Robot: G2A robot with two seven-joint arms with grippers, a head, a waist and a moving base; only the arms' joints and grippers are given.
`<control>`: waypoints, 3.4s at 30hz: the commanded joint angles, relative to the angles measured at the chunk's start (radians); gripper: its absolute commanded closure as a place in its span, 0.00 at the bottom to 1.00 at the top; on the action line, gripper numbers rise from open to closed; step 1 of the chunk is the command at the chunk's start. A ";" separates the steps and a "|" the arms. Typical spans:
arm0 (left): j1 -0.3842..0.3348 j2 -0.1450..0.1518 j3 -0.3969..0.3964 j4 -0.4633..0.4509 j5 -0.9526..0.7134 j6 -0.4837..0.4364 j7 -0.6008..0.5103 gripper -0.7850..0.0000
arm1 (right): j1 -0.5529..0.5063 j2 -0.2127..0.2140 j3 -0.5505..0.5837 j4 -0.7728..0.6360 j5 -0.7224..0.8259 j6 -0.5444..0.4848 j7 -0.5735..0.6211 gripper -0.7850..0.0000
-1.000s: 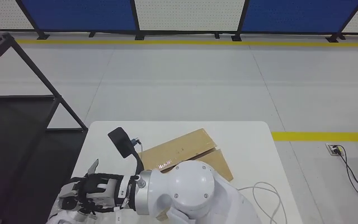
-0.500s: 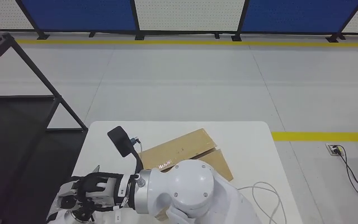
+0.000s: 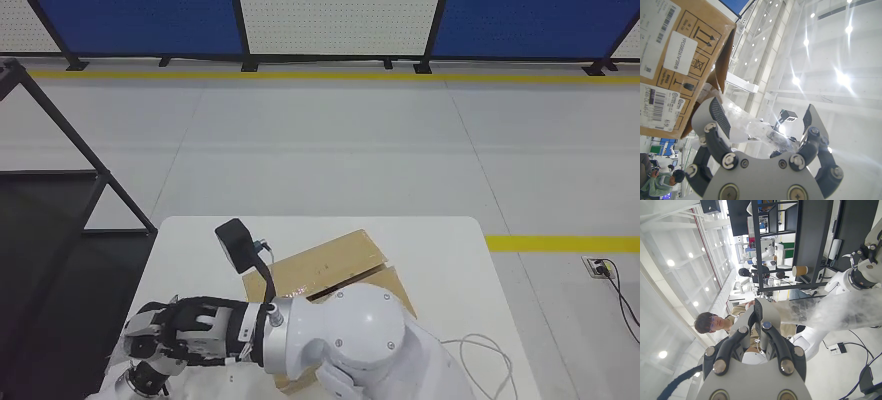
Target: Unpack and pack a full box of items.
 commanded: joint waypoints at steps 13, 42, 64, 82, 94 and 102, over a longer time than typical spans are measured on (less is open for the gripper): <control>0.013 0.001 0.010 -0.023 -0.016 0.001 0.040 0.00 | 0.015 0.005 0.059 0.013 0.020 -0.023 0.017 1.00; 0.008 0.013 0.037 -0.045 -0.010 -0.004 0.009 0.00 | -0.199 0.075 0.271 -0.153 -0.048 -0.007 -0.001 1.00; 0.024 0.013 0.039 -0.088 -0.048 -0.076 0.011 0.00 | -0.272 0.108 0.329 -0.234 -0.040 -0.035 -0.011 1.00; 0.025 0.014 0.078 -0.186 0.063 -0.146 0.076 0.00 | -0.338 0.135 0.416 -0.279 -0.030 -0.054 -0.048 1.00; -0.004 0.015 0.126 -0.213 0.201 -0.209 0.156 0.00 | -0.363 0.155 0.464 -0.274 -0.014 -0.056 -0.038 1.00; -0.015 0.015 0.144 -0.210 0.239 -0.214 0.187 0.00 | -0.377 0.168 0.486 -0.264 -0.012 -0.057 -0.034 1.00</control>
